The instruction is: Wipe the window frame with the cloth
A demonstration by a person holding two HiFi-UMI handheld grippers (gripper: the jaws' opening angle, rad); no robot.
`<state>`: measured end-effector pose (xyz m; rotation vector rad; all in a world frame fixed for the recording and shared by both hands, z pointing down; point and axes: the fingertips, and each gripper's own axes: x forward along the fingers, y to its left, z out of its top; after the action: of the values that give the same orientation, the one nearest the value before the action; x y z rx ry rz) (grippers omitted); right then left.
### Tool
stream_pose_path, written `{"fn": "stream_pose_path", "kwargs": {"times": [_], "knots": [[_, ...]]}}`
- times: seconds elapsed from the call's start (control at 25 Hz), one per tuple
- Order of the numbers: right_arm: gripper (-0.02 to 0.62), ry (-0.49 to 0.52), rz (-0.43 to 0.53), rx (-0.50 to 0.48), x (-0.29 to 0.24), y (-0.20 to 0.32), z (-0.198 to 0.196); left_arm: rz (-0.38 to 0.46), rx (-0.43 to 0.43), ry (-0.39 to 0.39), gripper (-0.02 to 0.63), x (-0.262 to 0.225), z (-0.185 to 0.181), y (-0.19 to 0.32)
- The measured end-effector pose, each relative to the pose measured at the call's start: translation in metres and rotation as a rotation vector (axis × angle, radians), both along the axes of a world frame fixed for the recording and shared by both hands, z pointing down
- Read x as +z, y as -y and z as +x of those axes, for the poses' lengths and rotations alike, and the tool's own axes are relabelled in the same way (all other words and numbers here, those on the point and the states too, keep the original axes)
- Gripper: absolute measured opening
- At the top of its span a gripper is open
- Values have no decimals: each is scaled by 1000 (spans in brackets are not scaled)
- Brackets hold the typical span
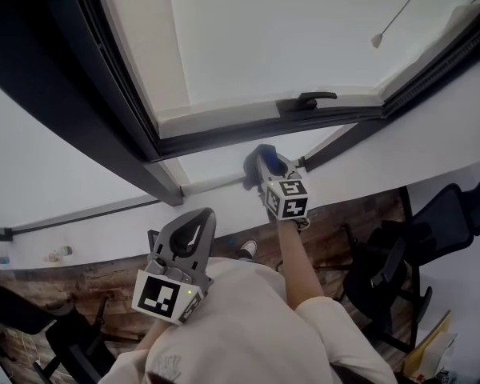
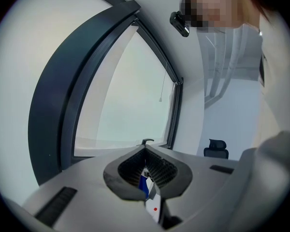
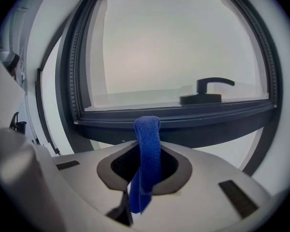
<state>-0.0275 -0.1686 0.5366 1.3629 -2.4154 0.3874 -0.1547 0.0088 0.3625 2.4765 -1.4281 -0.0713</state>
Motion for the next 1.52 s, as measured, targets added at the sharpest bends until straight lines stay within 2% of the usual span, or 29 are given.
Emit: {"fn": "stream_pose_path", "kwargs": {"times": [0.32,0.6,0.8,1.04,1.52], "knots": [[60,37,52,-146,-19,-31,-98,-1,-9,7,9,3,-35,-22],[61,49,89,-318,-34,-47,-188,2,-102,15,9,2,-77,-37],[60,47,111,-422,-40,-55,-236,-8,-172,15,9,3,-102,-47],[61,19,90,-407,-27,-43,-250,-19,-204,14,9,7,-116,-47],[60,7,119,-449,-24,-45,-250,-10,-160,12,9,4,-103,-38]]}}
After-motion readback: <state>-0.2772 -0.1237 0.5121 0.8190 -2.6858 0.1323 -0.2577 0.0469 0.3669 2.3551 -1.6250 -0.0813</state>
